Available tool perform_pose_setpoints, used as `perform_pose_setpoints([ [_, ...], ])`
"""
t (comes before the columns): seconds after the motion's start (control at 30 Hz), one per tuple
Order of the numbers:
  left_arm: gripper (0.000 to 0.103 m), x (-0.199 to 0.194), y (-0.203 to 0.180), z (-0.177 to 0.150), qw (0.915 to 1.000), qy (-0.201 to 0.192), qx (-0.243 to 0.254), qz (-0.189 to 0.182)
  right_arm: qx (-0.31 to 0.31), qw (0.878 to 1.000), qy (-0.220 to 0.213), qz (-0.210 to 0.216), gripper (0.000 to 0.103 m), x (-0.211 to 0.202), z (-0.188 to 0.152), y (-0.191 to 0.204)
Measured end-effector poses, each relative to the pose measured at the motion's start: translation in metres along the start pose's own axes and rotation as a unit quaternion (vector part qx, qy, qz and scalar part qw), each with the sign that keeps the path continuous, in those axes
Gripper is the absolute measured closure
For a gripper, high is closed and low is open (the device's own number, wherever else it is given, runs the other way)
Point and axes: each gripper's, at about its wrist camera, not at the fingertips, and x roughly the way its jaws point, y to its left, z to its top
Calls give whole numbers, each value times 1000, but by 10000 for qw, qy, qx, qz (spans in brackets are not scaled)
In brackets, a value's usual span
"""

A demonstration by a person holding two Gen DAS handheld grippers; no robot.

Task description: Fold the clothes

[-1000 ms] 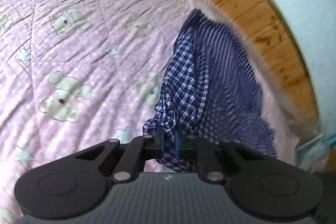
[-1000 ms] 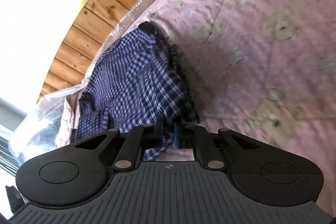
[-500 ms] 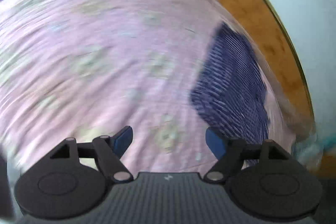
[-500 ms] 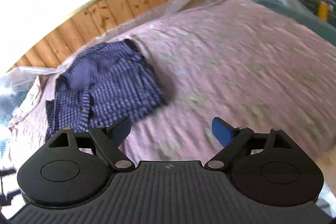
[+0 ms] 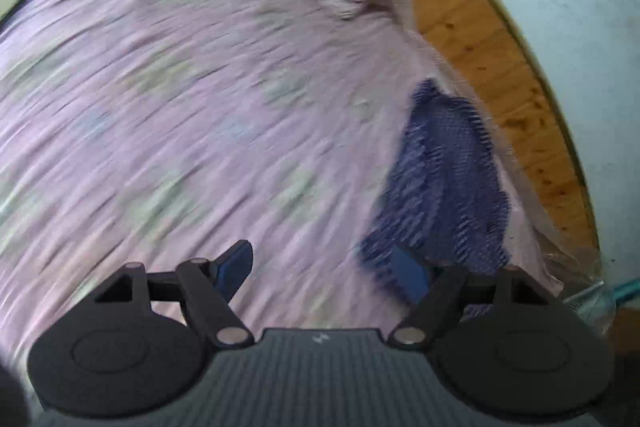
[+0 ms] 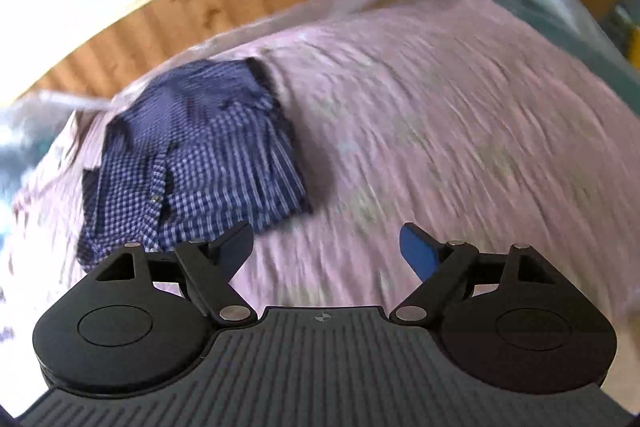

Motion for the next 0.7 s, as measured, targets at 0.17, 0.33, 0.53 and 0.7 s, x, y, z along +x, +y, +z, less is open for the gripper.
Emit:
perform_pose_setpoints([
  [0.17,18,75,-96,82,9948,-116,1014,-65,-1338,9886,-37,694,17,86,100,10],
  [0.33,15,171,-183,149,9786,-162,2024,336,-2179,9652,-111,1443,14,195,196,62],
  [0.53,15,287,-211,193,9662,177,2395,933,-3377,9199,29,1994,14,331,261,130],
  [0.7,51,345,-213,196,9567,423,2654,1120,-4049,8816,688,2324,30,421,275,166],
])
